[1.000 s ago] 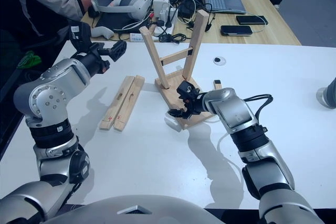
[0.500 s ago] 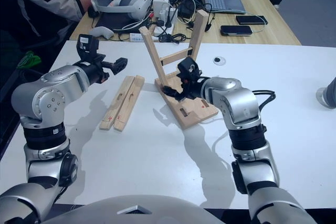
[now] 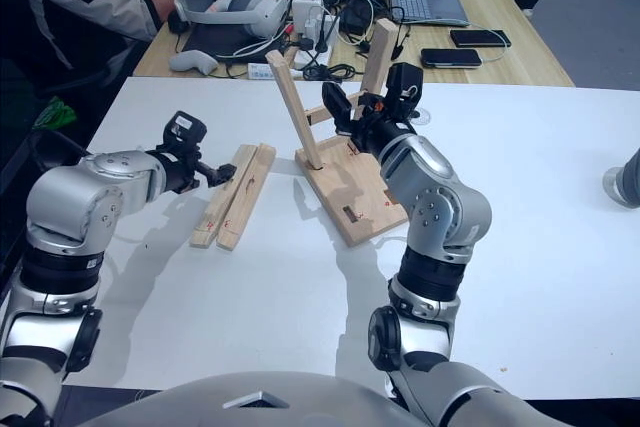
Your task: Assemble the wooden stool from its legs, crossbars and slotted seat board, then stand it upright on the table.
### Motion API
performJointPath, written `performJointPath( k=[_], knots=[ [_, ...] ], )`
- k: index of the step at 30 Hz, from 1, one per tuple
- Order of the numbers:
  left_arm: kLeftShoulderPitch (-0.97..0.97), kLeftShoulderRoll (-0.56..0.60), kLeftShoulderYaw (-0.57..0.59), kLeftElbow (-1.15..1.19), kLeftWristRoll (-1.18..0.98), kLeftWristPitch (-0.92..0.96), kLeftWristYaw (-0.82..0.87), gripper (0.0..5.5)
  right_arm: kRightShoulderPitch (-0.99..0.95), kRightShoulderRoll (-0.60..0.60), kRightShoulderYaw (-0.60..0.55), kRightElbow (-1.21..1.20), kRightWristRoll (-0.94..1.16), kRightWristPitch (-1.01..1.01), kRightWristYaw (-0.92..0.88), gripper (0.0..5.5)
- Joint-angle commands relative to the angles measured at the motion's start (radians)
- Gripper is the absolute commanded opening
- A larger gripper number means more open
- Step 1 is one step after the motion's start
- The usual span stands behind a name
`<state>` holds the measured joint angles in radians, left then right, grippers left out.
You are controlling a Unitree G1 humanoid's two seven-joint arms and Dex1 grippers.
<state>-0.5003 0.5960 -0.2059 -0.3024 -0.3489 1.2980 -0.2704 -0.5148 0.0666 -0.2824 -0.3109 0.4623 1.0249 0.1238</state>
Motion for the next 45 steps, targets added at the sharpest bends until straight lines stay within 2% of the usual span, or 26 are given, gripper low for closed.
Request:
performJointPath(
  k=[1, 6, 27, 45],
  knots=[
    [0.023, 0.054, -0.089, -0.017, 0.04, 0.006, -0.027, 4.29, -0.005, -0.011, -0.006, -0.021, 0.044, 0.02, -0.011, 4.45],
    [0.048, 0.097, -0.145, -0.002, 0.087, -0.012, -0.048, 4.29, 0.003, -0.019, 0.002, -0.035, 0.084, 0.021, -0.016, 4.45],
    [0.07, 0.176, -0.223, 0.053, 0.245, -0.094, -0.114, 4.29, -0.002, -0.036, 0.059, -0.019, 0.118, -0.001, -0.037, 4.45],
    [0.047, 0.15, -0.242, 0.039, 0.289, -0.096, -0.178, 4.29, 0.001, -0.042, 0.076, -0.018, 0.129, -0.003, -0.04, 4.45]
  ],
)
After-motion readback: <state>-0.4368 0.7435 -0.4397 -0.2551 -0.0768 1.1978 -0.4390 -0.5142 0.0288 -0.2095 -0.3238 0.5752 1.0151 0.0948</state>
